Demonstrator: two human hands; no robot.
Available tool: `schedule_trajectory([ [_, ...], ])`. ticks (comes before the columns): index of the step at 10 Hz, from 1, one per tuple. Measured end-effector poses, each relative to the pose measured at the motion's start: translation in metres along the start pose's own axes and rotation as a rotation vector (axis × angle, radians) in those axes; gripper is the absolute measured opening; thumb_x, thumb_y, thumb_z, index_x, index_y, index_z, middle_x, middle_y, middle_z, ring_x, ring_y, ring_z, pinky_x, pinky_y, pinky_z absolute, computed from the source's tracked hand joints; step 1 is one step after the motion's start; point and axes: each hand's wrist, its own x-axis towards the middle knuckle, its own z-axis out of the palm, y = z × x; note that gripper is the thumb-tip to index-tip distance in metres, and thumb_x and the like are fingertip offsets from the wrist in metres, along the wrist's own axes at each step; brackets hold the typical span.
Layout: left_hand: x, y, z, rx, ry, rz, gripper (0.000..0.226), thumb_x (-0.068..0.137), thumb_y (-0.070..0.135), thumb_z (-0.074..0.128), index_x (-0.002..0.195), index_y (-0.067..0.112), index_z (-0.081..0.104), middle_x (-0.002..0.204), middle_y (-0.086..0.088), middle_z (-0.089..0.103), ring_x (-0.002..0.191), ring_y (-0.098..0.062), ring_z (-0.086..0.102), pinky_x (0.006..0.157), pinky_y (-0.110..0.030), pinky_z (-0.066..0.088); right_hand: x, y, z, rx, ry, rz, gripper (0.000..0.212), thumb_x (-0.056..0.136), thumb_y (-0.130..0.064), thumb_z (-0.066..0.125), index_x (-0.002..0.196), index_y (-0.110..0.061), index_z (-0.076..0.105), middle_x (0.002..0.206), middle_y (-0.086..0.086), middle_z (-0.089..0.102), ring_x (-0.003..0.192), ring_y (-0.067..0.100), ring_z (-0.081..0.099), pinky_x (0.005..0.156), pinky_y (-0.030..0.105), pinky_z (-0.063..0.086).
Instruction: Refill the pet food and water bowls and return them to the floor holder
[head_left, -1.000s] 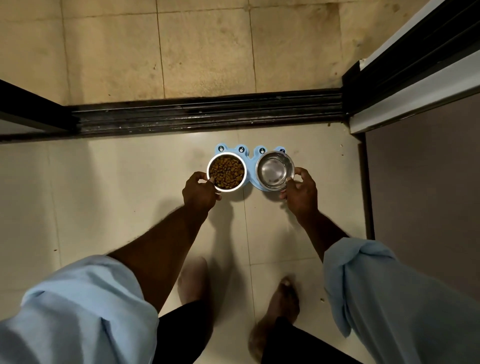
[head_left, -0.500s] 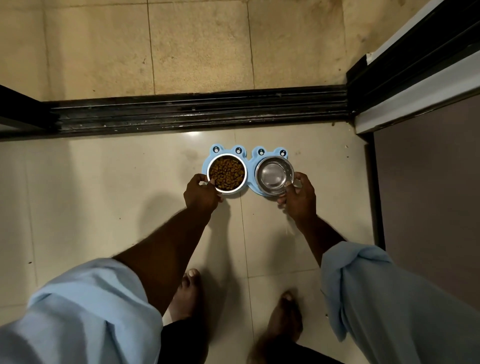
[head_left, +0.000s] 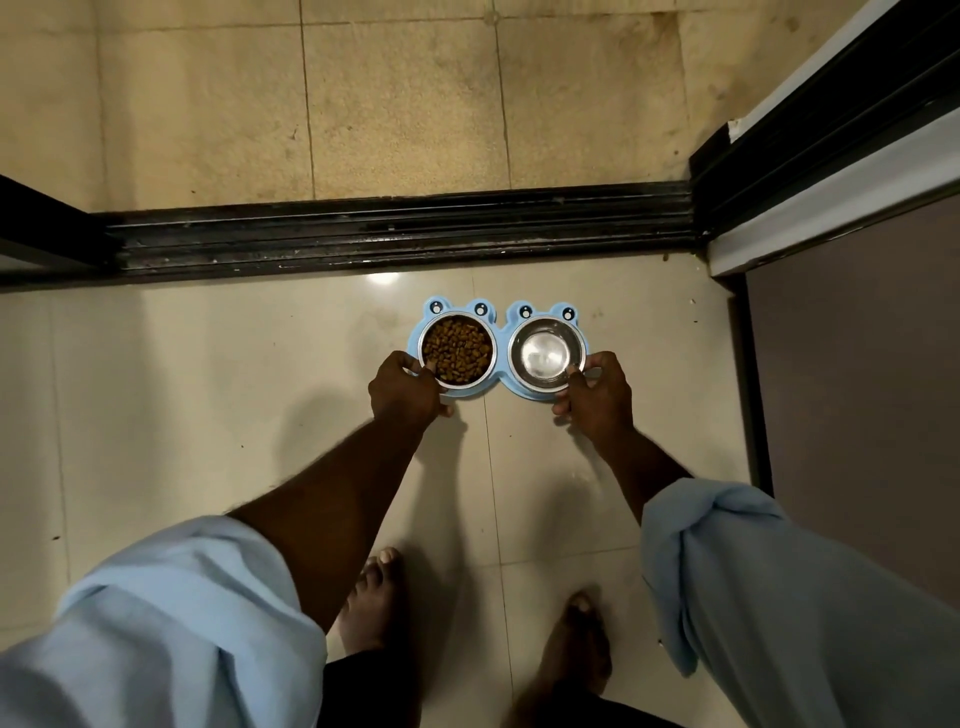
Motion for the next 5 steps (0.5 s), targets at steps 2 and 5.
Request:
schedule_trajectory([
  [2, 0.0013, 0.007, -0.0016, 0.073, -0.017, -0.076, 0.028, 0.095, 0.032, 0.068, 0.079, 0.018, 0.05, 0.089, -0.011, 0.078, 0.046, -0.031, 0.073, 0.069, -0.048, 0.066, -0.0045, -0.0017, 0.0, 0.032, 0.006, 0.093, 0.033, 0.096, -0.026, 0.076, 0.093, -0.023, 0.043, 0.071, 0.017, 0.068, 0.039, 0.025, 0.053, 0.051, 0.04, 0.048],
  [5, -0.0033, 0.0113, 0.001, 0.087, -0.036, -0.105, 0.018, 0.088, 0.022, 0.071, 0.087, 0.013, 0.056, 0.096, -0.016, 0.076, 0.047, -0.031, 0.074, 0.069, -0.051, 0.067, -0.0071, -0.0051, 0.0026, 0.146, -0.038, 0.18, 0.034, 0.096, -0.022, 0.073, 0.093, -0.029, 0.04, 0.073, 0.016, 0.064, 0.042, 0.023, 0.049, 0.061, 0.043, 0.042],
])
